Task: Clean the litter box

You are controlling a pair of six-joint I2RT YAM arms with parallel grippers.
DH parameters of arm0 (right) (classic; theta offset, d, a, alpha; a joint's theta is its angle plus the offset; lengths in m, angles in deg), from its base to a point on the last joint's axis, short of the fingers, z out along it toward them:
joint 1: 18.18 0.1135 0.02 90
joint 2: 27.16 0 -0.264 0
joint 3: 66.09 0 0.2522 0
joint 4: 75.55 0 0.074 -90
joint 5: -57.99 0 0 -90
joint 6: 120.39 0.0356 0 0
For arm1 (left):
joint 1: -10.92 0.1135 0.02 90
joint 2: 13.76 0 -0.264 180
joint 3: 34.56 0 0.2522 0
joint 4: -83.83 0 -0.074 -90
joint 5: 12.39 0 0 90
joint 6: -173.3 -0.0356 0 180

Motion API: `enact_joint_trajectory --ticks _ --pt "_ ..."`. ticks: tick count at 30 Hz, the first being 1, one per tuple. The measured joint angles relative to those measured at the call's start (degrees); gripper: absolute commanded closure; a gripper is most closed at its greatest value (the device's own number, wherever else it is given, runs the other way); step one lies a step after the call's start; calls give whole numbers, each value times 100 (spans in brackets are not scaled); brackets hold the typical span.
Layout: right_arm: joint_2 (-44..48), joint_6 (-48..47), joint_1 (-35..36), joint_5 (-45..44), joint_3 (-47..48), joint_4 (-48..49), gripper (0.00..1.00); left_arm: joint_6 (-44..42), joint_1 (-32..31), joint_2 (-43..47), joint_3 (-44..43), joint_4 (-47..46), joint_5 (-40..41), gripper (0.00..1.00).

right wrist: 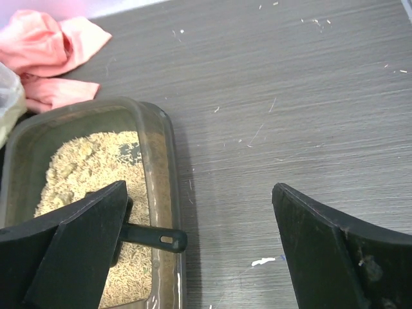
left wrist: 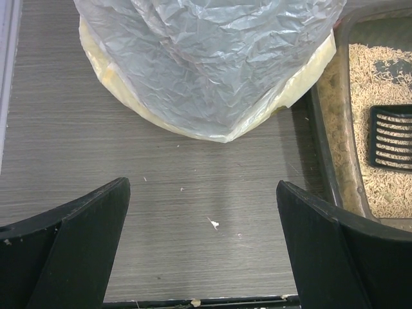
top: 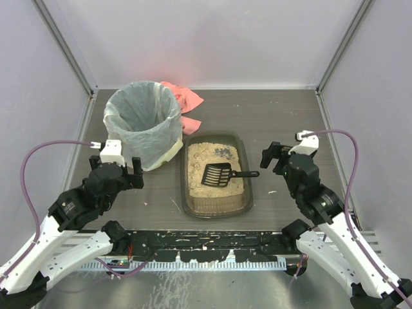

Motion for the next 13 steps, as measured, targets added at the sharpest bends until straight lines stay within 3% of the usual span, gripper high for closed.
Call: enact_joint_trajectory --ticks 13 --pt "1099 691 0 0 -466 -396 0 2 0 17 0 2 44 2"
